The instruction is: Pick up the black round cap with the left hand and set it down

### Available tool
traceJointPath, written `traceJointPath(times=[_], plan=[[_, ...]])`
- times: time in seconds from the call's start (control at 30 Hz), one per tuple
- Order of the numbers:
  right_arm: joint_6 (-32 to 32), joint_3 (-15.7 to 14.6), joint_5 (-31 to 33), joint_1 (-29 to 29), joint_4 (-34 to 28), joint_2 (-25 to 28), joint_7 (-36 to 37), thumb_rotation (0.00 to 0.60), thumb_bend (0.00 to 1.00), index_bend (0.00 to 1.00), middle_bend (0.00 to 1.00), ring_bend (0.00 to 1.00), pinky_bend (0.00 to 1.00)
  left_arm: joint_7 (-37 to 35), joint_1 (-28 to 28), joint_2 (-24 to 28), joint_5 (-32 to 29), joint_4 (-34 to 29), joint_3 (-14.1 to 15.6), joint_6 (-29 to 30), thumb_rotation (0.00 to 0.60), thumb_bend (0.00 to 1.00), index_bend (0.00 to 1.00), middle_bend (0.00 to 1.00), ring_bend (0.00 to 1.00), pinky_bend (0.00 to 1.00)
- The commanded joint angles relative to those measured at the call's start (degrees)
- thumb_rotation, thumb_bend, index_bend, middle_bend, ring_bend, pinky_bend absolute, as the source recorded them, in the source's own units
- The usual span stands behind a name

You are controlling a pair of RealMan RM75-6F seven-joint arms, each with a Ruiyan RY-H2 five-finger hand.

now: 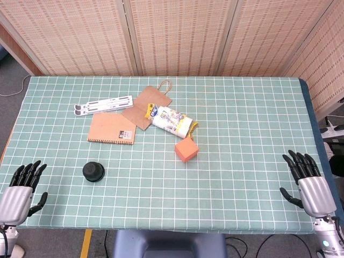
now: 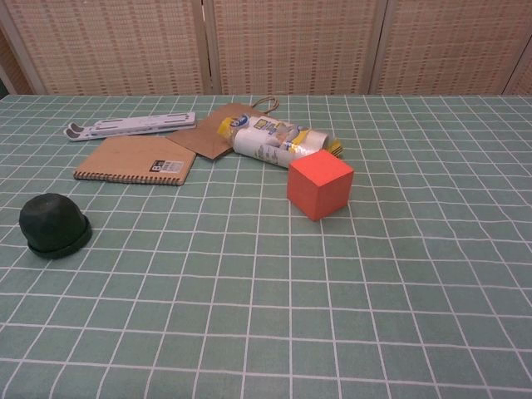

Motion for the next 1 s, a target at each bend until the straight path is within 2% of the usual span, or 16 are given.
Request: traceJointPath(times=[0.03, 0.17, 0.27, 0.37, 0.53, 0.6, 0.7, 0.8, 0.9, 1.0], plan=[[-0.07, 0.00, 0.06, 0.01, -0.03, 0.06, 0.05, 0.600, 0.19, 0.00, 0.00, 0.00, 0.00, 0.51, -0.20, -0.27, -0.28, -0.15, 0.04, -0.60, 0.600, 0.43, 0.00, 0.00, 0.00, 0.06], [0.08, -0.04, 0.06, -0.10, -0.06, 0.10, -0.01, 0.600, 0.19, 0.00, 0.00, 0.00, 0.00, 2.13, -2.67, -0.19, -0.86, -1.68, -0.72, -4.31, 0.600, 0.43, 0.00, 0.00, 0.00, 0.09], [0.41, -0.23, -0.45, -0.21, 0.04, -0.11, -0.22, 0.600, 0.19, 0.00, 0.00, 0.00, 0.00, 1.12, -7.21, 3.55, -3.28, -6.08, -1.98, -12.14, 0.600, 0.42, 0.00, 0.00, 0.00, 0.10], [-0.35, -0.71, -0.83, -0.01, 0.02, -0.28, -0.73, 0.600, 0.19, 0.00, 0.00, 0.00, 0.00, 5.22, -11.50, 6.69, -8.29, -11.03, -4.91, -17.93, 0.600, 0.41, 0.00, 0.00, 0.00, 0.12], [-0.78, -1.80, -2.55, 0.17, -0.46, -0.33, -1.36, 0.600, 0.19, 0.00, 0.00, 0.00, 0.00, 12.05, -19.43, 10.73, -21.38, -18.35, -8.15, -30.21, 0.600, 0.41, 0.00, 0.00, 0.00, 0.13], [-0.87, -2.40, -3.40, 0.21, -0.91, 0.08, -0.40, 0.600, 0.19, 0.00, 0.00, 0.00, 0.00, 15.04, -23.25, 12.40, -27.68, -19.91, -8.38, -35.68, 0.600, 0.41, 0.00, 0.00, 0.00, 0.13], [-0.10, -2.63, -4.41, 0.08, -0.66, 0.27, -0.26, 0.600, 0.19, 0.00, 0.00, 0.00, 0.00, 20.52, -29.07, 13.36, -37.78, -20.93, -7.66, -40.84, 0.600, 0.41, 0.00, 0.00, 0.00, 0.12], [-0.33, -3.09, -4.81, 0.13, -0.83, 0.57, 0.70, 0.600, 0.19, 0.00, 0.00, 0.00, 0.00, 27.13, -34.26, 12.40, -47.05, -21.42, -5.76, -40.32, 0.600, 0.41, 0.00, 0.00, 0.00, 0.10], [-0.50, -3.63, -5.40, 0.26, -1.16, 1.38, 2.63, 0.600, 0.19, 0.00, 0.00, 0.00, 0.00, 30.38, -37.74, 10.82, -53.97, -22.38, -4.71, -37.65, 0.600, 0.41, 0.00, 0.00, 0.00, 0.10], [0.03, -3.69, -5.65, 0.21, -1.32, 2.06, 4.27, 0.600, 0.19, 0.00, 0.00, 0.00, 0.00, 32.70, -39.70, 9.22, -56.49, -22.65, -3.64, -34.64, 0.600, 0.41, 0.00, 0.00, 0.00, 0.11]])
